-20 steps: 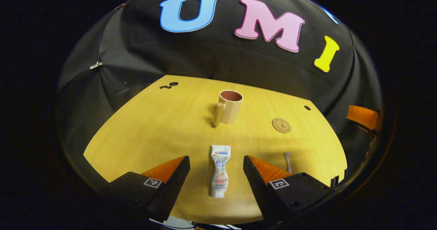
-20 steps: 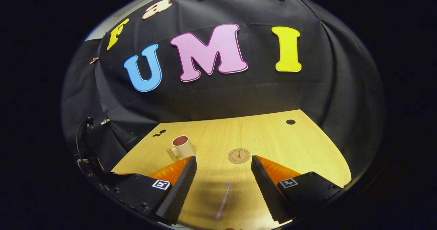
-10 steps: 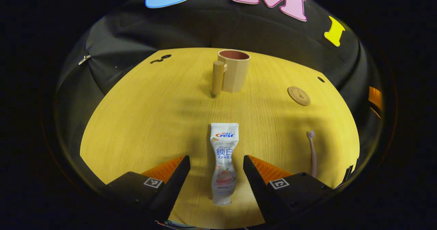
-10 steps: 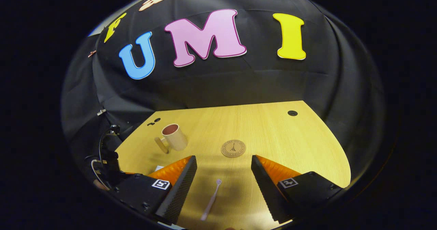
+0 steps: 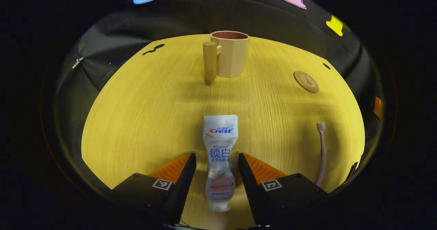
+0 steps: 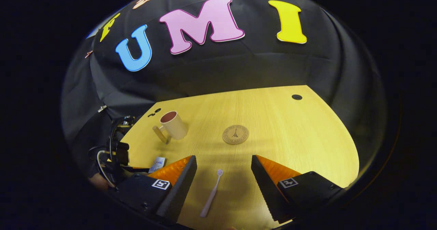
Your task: Put the toothbrush and toothpaste on the desktop into the cup, then pick up the cup and place it on the coaster on the desktop.
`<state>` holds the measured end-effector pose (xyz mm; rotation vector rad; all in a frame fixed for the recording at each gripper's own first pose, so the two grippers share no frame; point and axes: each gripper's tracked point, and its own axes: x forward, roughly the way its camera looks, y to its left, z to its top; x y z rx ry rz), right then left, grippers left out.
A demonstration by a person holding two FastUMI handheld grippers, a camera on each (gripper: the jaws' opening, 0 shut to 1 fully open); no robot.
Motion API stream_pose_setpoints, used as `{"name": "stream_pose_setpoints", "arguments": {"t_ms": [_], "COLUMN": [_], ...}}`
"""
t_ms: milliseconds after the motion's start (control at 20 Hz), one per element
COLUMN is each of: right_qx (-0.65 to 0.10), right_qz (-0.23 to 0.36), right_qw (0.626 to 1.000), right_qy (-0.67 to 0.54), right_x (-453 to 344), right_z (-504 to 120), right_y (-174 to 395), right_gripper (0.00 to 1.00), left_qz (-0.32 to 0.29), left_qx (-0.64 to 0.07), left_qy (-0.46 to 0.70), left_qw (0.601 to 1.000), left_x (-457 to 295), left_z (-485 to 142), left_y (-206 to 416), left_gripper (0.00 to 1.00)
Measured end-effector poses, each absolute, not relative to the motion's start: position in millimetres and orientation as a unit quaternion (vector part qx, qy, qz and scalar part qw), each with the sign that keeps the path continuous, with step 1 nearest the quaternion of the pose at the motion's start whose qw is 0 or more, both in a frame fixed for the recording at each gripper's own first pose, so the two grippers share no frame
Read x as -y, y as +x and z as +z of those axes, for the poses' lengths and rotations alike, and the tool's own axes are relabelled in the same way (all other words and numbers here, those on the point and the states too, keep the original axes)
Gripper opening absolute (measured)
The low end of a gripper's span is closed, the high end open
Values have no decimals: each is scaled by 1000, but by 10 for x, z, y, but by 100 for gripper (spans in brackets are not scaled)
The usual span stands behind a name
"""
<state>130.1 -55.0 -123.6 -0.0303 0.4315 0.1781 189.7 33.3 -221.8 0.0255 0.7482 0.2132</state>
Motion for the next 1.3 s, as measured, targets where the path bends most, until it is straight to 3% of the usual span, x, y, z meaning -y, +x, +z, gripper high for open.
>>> {"name": "stream_pose_setpoints", "arguments": {"t_ms": [50, 200, 300, 500, 700, 750, 900, 950, 1300], "right_qx": [-220, -239, -260, -325, -355, -352, -378, -390, -439], "right_qz": [87, 82, 78, 62, 38, 28, 10, 6, -33], "right_qw": [972, 968, 962, 944, 933, 935, 924, 919, 894], "right_qy": [-13, -13, -15, -13, -34, -39, -59, -57, -78], "right_x": [546, 529, 509, 437, 399, 396, 380, 371, 460], "right_z": [-1280, -1411, -1536, -1856, -2077, -2111, -2300, -2368, -2713], "right_y": [1292, 1266, 1213, 1042, 1025, 1066, 1058, 1046, 1064], "right_gripper": [99, 99, 99, 99, 99, 99, 99, 99, 99], "left_qz": [100, 97, 94, 82, 49, 42, 28, 26, 20], "left_qx": [-368, -373, -380, -384, -386, -380, -362, -357, -332], "left_qy": [14, 15, 16, 11, 4, 2, -12, -17, -22], "left_qw": [924, 923, 920, 920, 921, 924, 932, 934, 943], "left_x": [-316, -323, -324, -345, -278, -263, -254, -271, -403], "left_z": [-2220, -2194, -2206, -2205, -2173, -2130, -1997, -1947, -1666], "left_y": [1901, 1905, 1915, 1932, 1859, 1796, 1714, 1634, 1315], "left_gripper": [77, 39, 38, 27, 23, 27, 18, 23, 22]}}
